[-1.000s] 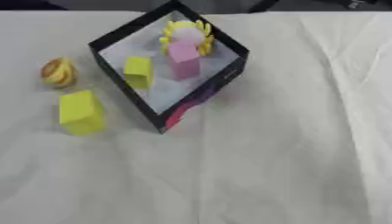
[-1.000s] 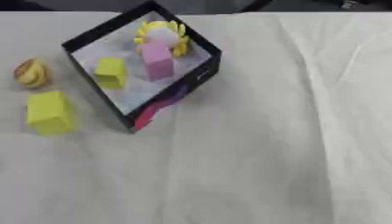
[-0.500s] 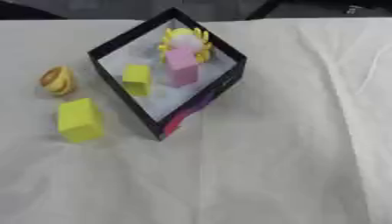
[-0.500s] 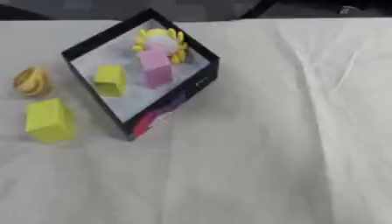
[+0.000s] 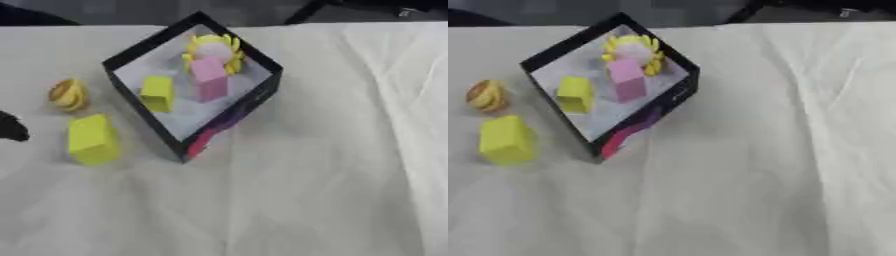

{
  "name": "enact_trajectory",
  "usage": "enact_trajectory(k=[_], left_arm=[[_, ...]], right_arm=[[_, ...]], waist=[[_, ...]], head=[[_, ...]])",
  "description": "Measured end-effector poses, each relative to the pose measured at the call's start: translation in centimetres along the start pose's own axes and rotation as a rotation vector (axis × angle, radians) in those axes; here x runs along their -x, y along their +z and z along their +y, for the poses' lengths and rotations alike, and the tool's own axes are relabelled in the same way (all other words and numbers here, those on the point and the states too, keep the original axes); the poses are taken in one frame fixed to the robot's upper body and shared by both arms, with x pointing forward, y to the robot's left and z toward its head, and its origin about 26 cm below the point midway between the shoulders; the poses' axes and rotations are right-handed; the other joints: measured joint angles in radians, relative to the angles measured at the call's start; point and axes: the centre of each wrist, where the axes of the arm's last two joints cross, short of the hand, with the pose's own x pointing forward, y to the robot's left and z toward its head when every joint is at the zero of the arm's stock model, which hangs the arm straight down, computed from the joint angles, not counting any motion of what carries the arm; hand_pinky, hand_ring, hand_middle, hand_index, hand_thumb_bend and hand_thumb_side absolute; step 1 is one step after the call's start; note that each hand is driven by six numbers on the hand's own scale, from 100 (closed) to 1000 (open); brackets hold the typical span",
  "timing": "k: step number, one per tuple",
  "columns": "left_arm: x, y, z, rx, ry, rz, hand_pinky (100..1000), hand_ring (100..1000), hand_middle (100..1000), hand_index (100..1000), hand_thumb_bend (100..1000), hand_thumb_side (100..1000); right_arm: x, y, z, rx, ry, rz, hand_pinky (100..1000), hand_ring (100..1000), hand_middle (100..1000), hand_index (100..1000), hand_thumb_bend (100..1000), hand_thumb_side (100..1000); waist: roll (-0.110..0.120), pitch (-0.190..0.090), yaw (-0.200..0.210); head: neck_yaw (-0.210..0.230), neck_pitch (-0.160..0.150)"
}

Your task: Pick up objects on the table and place them in the box.

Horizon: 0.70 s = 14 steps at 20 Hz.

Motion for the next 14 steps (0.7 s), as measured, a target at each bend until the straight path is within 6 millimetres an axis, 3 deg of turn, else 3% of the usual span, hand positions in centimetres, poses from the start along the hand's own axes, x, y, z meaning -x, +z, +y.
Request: enact_trajectory(k=[7, 11, 14], left_arm=[[0.6, -0.5, -0.5, 0.051, 0.037, 0.009, 932, 902, 806, 889, 368, 451], [0.5, -0.9, -0.4, 0.086, 0.04, -0.005, 924, 871, 801, 884, 342, 523], [0.4, -1.2, -0.2, 0.098, 0.042, -0.013, 918, 865, 793, 881, 312, 520]], right_arm=[[0.0, -0.2, 0.2, -0.008, -0.008, 0.007, 968, 740, 655, 827, 100, 532], [0.1, -0.2, 0.2, -0.011, -0.01, 0.01, 968, 739, 654, 827, 100, 533], [0.0, -0.2, 0.3, -0.014, -0.011, 0.011, 967, 738, 653, 825, 100, 533]], waist=[[0.001, 0.0, -0.009], [0.001, 0.0, -0.012], [0.001, 0.0, -0.017]], head=[[0.008, 0.0], [0.011, 0.0], [0.015, 0.0]])
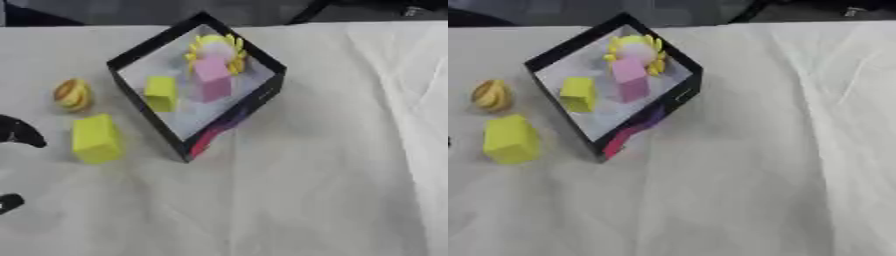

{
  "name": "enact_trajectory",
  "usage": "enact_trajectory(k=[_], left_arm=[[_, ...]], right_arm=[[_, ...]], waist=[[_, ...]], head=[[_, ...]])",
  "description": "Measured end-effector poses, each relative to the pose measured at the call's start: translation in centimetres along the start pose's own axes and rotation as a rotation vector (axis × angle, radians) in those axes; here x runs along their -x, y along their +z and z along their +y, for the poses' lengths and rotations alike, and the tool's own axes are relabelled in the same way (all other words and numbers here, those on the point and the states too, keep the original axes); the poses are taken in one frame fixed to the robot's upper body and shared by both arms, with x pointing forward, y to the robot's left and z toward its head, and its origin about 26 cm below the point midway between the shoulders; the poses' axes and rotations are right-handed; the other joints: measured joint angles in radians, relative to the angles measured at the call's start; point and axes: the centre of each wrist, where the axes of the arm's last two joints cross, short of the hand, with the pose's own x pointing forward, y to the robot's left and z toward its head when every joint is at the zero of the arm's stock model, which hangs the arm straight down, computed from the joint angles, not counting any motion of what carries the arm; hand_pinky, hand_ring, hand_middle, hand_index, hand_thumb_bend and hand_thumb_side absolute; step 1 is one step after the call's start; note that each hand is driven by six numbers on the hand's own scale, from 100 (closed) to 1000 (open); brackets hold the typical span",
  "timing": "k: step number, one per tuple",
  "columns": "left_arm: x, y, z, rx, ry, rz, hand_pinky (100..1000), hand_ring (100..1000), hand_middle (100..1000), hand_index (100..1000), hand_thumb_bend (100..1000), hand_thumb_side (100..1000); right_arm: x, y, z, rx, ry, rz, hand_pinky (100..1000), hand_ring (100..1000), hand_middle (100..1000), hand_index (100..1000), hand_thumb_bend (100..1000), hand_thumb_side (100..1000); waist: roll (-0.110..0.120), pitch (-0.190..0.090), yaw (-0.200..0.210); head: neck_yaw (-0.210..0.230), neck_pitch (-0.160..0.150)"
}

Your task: Pick up objects on the table and place them in the box.

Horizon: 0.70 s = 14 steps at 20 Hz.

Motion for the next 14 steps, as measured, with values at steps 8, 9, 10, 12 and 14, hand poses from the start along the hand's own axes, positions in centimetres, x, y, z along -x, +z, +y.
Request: enact_trajectory(k=[8, 9, 10, 12, 14], left_arm=[[0.4, -0.5, 0.8, -0.053, 0.049, -0.002, 917, 862, 788, 880, 249, 480], [0.5, -0.5, 0.9, -0.058, 0.055, 0.0, 917, 863, 789, 881, 246, 481], [0.7, -0.5, 1.0, -0.063, 0.061, 0.002, 919, 864, 791, 884, 235, 488], [1.0, -0.6, 1.4, -0.077, 0.074, 0.005, 922, 867, 795, 890, 231, 489], [1.3, -0.7, 1.8, -0.086, 0.084, 0.01, 926, 869, 798, 892, 237, 496]], right_arm=[[0.1, -0.1, 0.2, -0.006, -0.003, 0.004, 968, 739, 653, 823, 100, 534], [0.1, -0.1, 0.2, -0.006, -0.003, 0.004, 968, 739, 653, 823, 100, 534], [0.1, -0.1, 0.2, -0.007, -0.003, 0.004, 968, 739, 653, 823, 100, 534], [0.1, -0.1, 0.2, -0.008, -0.003, 0.005, 968, 739, 653, 823, 100, 535], [0.1, -0.1, 0.2, -0.009, -0.004, 0.006, 968, 739, 653, 823, 100, 534]], waist=[[0.004, 0.0, -0.004], [0.004, 0.0, -0.004], [0.004, 0.0, -0.004], [0.004, 0.0, -0.004], [0.004, 0.0, -0.004]], head=[[0.006, 0.0], [0.007, 0.0], [0.008, 0.0], [0.009, 0.0], [0.01, 0.0]])
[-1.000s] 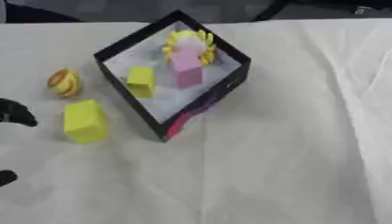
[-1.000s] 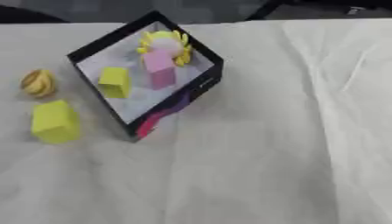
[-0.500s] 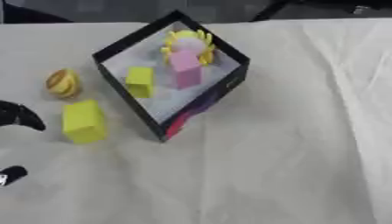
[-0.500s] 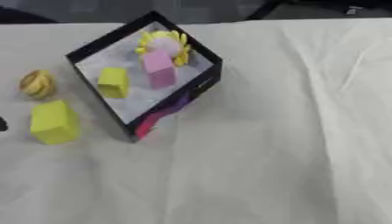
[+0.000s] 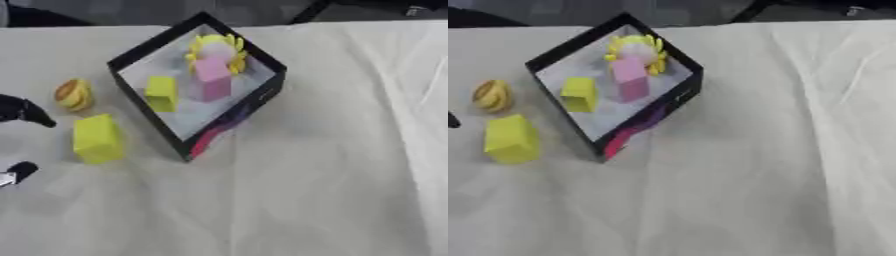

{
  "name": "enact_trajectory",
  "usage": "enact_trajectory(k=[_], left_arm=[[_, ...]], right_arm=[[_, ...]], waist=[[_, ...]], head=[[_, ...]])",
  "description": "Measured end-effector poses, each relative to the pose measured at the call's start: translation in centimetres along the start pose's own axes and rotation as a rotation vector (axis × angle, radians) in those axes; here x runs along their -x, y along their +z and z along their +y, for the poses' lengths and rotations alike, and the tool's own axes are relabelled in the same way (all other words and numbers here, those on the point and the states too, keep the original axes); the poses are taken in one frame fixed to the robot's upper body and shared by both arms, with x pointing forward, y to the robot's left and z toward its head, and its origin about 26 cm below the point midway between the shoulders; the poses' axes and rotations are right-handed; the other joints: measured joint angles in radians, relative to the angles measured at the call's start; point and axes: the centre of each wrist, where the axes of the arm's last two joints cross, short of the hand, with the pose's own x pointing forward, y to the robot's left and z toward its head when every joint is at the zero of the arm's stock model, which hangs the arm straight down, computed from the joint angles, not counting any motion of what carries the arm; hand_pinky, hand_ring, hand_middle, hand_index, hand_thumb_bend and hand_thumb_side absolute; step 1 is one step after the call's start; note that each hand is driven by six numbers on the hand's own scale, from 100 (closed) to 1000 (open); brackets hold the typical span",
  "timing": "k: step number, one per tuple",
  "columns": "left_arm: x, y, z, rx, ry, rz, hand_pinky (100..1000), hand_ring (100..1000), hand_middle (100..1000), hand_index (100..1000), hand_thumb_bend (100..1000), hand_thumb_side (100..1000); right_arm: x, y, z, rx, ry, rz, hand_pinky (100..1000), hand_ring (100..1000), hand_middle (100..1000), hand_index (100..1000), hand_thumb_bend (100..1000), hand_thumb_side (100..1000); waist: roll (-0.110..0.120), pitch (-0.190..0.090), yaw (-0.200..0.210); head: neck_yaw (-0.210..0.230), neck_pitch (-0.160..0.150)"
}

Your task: Pick up objects on the table and place them in the box.

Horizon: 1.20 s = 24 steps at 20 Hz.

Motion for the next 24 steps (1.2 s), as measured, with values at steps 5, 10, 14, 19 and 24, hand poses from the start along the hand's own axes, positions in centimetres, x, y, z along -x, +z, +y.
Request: enact_trajectory(k=[5, 10, 14, 19, 24], left_arm=[[0.6, -0.5, 1.1, 0.004, 0.003, -0.009, 970, 909, 819, 909, 375, 156], [0.5, -1.2, 1.9, 0.002, -0.026, -0.056, 967, 928, 830, 948, 385, 178], [0.6, -1.6, 2.0, -0.001, -0.014, -0.077, 973, 936, 837, 958, 320, 143], [0.7, -2.2, 2.3, 0.021, 0.013, -0.104, 982, 946, 845, 964, 250, 354], [0.5, -2.8, 2.4, 0.056, 0.031, -0.131, 983, 949, 847, 967, 232, 485]], right_arm=[[0.1, 0.0, -0.1, 0.001, -0.001, 0.009, 968, 738, 652, 819, 100, 536], [0.1, -0.2, -0.1, 0.0, -0.001, 0.017, 967, 738, 652, 819, 100, 537], [0.2, -0.2, 0.0, -0.004, -0.002, 0.026, 967, 738, 652, 818, 100, 538], [0.2, -0.4, 0.0, -0.005, -0.004, 0.032, 967, 737, 651, 817, 100, 539], [0.2, -0.5, 0.0, -0.006, -0.008, 0.034, 968, 737, 651, 817, 100, 539]], waist=[[0.0, 0.0, -0.003], [0.001, 0.0, -0.004], [0.007, 0.0, -0.007], [0.012, 0.0, -0.008], [0.013, 0.0, -0.009]], head=[[0.007, 0.0], [0.014, -0.001], [0.017, -0.001], [0.017, -0.001], [0.017, -0.001]])
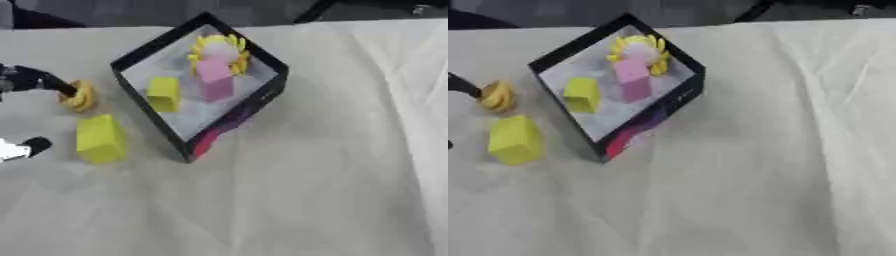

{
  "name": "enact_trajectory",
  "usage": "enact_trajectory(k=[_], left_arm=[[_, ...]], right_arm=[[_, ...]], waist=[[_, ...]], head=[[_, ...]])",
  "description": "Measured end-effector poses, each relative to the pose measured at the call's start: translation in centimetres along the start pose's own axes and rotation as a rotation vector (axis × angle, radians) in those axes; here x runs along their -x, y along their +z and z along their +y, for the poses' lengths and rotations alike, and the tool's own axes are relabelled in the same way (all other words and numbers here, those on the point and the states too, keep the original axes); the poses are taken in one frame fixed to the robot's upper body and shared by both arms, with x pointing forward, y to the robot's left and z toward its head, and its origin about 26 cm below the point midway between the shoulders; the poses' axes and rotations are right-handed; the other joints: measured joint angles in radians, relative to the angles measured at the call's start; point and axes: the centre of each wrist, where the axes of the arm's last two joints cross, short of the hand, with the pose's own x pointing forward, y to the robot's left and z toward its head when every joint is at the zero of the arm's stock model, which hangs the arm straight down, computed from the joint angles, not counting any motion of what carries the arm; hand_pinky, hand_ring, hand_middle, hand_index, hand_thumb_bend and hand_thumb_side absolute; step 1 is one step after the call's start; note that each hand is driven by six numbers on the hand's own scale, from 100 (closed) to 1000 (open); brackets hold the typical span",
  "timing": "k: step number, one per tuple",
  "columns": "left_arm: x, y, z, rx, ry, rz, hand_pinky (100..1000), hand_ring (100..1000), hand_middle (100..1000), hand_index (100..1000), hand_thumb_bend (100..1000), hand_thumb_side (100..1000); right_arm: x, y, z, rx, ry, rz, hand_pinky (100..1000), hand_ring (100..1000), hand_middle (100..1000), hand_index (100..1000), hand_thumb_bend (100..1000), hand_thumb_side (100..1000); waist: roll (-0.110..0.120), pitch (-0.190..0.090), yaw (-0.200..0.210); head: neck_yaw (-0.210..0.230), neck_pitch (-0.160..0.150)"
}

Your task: Pick up objects on the table and place them in the box.

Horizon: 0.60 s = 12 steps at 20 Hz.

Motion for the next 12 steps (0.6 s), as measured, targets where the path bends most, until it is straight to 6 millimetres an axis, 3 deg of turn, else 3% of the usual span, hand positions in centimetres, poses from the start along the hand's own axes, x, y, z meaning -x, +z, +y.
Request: enact_trajectory(k=[2, 9, 12], left_arm=[[-0.1, -0.3, 0.0, 0.016, 0.007, -0.007, 982, 949, 847, 969, 231, 555], [-0.3, -1.1, -0.2, 0.051, 0.024, -0.015, 972, 942, 840, 970, 229, 524], [-0.6, -1.4, -0.2, 0.048, 0.031, -0.002, 969, 942, 842, 973, 253, 551]], right_arm=[[0.0, 0.0, 0.0, 0.0, -0.001, 0.003, 968, 737, 651, 817, 100, 538], [0.0, -0.1, -0.1, 0.005, -0.002, 0.005, 968, 737, 647, 816, 100, 539], [0.1, -0.1, -0.1, 0.007, -0.002, 0.009, 968, 736, 646, 815, 100, 538]], waist=[[0.0, 0.0, 0.0], [0.0, 0.0, 0.001], [0.0, 0.0, 0.001]], head=[[0.0, 0.0], [-0.005, 0.0], [-0.006, 0.0]])
